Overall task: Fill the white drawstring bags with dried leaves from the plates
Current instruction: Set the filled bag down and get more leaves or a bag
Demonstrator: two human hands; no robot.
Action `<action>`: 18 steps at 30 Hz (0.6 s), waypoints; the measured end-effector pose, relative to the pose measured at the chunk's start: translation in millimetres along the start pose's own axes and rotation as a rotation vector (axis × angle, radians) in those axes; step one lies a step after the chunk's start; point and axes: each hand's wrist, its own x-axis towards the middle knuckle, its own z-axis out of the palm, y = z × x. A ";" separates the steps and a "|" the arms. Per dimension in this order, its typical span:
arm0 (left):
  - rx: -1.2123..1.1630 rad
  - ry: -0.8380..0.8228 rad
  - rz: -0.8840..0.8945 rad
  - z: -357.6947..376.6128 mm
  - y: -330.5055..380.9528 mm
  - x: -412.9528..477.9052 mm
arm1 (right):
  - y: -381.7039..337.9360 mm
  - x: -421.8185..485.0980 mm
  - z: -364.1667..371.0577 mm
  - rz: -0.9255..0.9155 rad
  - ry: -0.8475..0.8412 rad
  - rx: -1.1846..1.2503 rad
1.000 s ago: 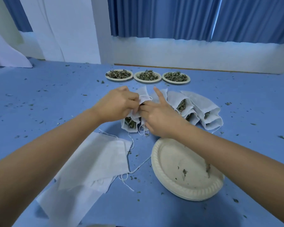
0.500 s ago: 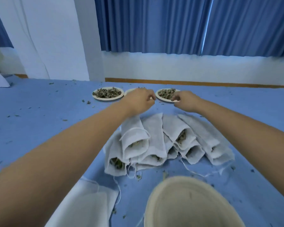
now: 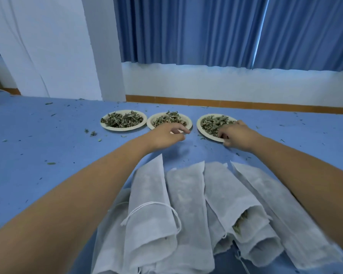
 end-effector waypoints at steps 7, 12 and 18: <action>-0.376 0.244 0.009 -15.8 33.6 -33.4 | 5.0 -39.2 -11.4 -0.048 0.122 0.080; -0.334 0.372 0.124 -26.9 74.0 -81.4 | -3.8 -97.7 -39.1 -0.045 0.260 0.244; -0.216 0.471 0.218 -4.2 106.0 -153.4 | -39.0 -188.7 -88.1 -0.038 0.425 0.549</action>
